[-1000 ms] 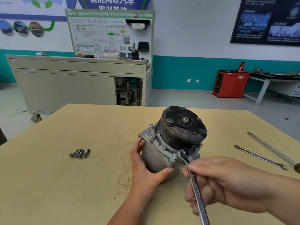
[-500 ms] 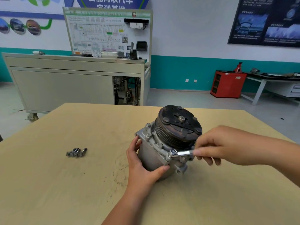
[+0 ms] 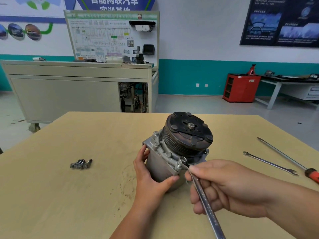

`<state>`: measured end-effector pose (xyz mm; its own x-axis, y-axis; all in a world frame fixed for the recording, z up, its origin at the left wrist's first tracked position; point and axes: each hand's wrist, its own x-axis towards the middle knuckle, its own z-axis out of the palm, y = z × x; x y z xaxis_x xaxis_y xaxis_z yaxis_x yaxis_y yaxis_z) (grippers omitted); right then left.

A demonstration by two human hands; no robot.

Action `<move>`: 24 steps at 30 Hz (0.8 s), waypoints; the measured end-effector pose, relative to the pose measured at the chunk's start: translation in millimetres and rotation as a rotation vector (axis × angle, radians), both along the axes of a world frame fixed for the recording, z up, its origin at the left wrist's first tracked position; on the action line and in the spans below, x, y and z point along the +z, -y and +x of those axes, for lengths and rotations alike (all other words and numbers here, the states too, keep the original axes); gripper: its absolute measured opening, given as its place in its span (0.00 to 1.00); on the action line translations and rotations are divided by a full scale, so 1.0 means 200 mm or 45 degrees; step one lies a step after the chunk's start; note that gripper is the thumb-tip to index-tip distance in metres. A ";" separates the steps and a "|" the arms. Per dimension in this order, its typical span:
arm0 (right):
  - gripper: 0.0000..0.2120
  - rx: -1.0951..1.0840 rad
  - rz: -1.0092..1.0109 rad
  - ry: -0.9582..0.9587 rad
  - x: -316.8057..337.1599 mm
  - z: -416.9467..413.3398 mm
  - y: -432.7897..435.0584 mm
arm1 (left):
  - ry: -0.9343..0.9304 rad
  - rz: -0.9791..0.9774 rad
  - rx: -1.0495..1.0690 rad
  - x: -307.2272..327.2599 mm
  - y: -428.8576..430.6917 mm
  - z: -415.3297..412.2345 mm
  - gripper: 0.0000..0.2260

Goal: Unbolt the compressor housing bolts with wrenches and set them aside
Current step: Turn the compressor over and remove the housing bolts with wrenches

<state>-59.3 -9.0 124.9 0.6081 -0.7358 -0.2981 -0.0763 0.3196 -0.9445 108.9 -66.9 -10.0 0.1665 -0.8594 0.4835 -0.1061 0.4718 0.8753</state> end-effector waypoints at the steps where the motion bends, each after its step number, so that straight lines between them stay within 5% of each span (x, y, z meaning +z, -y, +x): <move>1: 0.13 -0.010 -0.006 0.008 0.00 0.01 0.00 | 0.006 -0.004 0.002 0.00 0.00 0.00 0.46; 6: 0.12 0.210 -0.080 -0.335 0.06 -0.05 0.08 | 0.013 -0.008 -0.008 -0.01 0.01 0.00 0.45; 10: 0.13 0.293 -0.692 -0.961 0.18 -0.16 0.24 | -0.010 -0.001 -0.024 -0.01 0.01 0.01 0.45; 12: 0.13 0.288 -0.788 -0.961 0.16 -0.18 0.26 | -0.010 -0.006 -0.022 0.00 0.01 0.01 0.45; 16: 0.15 0.274 -0.551 -0.736 0.09 -0.37 0.23 | -0.024 0.000 -0.017 0.00 0.01 0.01 0.44; 24: 0.14 -0.852 -0.591 -1.053 -0.48 -0.61 0.45 | 0.168 -0.497 0.336 0.07 -0.09 -0.06 0.25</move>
<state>-181.4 -99.0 29.1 -0.1981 -0.9794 -0.0396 -0.6718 0.1651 -0.7221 96.6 -48.7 4.4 0.2696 -0.5465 0.7929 -0.3647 0.7041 0.6093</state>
